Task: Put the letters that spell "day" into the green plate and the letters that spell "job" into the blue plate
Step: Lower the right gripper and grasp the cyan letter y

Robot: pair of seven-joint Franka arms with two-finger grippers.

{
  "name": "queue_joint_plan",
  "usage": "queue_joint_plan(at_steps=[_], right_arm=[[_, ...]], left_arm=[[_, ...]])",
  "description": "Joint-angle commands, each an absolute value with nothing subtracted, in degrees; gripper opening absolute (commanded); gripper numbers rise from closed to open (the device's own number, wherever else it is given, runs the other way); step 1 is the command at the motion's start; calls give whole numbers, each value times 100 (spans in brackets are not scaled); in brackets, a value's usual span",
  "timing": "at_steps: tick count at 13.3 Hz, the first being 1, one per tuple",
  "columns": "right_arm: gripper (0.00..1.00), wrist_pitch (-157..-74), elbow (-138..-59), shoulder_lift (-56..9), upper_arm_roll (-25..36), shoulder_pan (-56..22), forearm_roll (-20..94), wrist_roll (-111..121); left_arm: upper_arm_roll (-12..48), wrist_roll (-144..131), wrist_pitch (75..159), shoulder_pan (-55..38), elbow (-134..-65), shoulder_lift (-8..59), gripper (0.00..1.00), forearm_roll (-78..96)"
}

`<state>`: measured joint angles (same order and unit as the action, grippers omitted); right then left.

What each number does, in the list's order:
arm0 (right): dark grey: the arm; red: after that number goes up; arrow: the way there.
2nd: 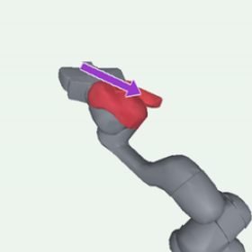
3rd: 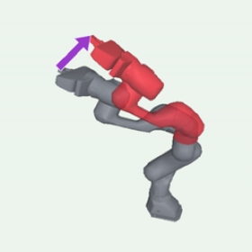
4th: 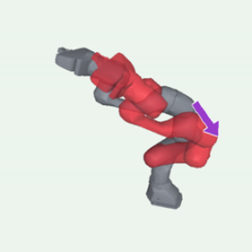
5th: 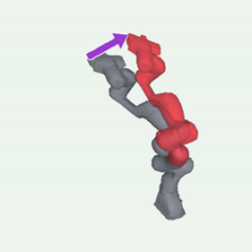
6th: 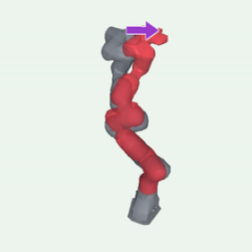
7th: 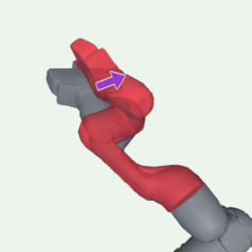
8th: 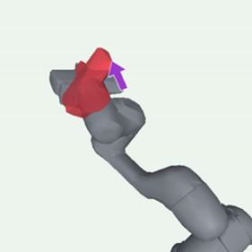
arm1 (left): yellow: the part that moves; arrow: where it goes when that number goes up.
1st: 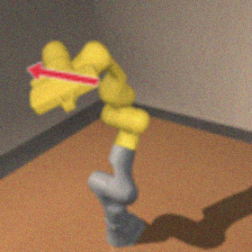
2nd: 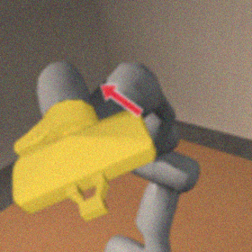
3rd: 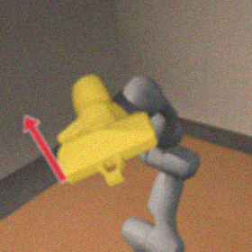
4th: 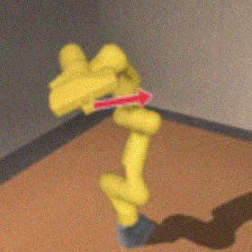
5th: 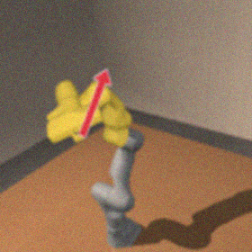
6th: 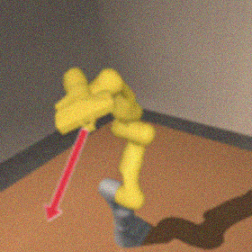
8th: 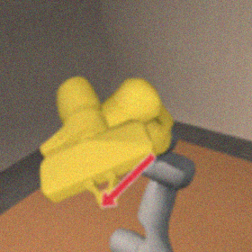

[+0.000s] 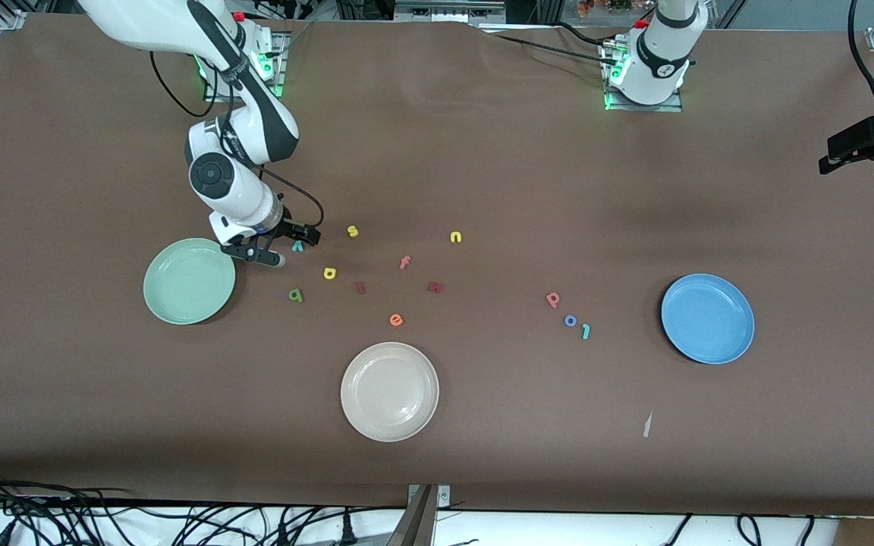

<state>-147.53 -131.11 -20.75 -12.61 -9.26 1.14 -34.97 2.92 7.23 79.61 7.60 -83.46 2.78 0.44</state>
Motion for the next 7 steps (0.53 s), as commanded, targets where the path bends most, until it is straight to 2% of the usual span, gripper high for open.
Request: queue_joint_plan(at_steps=[1,5,7], right_arm=[[99,-14862,-12877,-2346,-1266,-967,-26,-3577],[92,-14871,-12762,-2521,-1257,-906,-376,-3560],[83,-14862,-12753,-2549,-1239,-905,-457,-3560]], left_arm=[[316,861,7928,782,-8191,343,100,-9],[308,870,7980,791,-8191,343,100,-17],[308,870,7980,817,-8191,343,100,0]])
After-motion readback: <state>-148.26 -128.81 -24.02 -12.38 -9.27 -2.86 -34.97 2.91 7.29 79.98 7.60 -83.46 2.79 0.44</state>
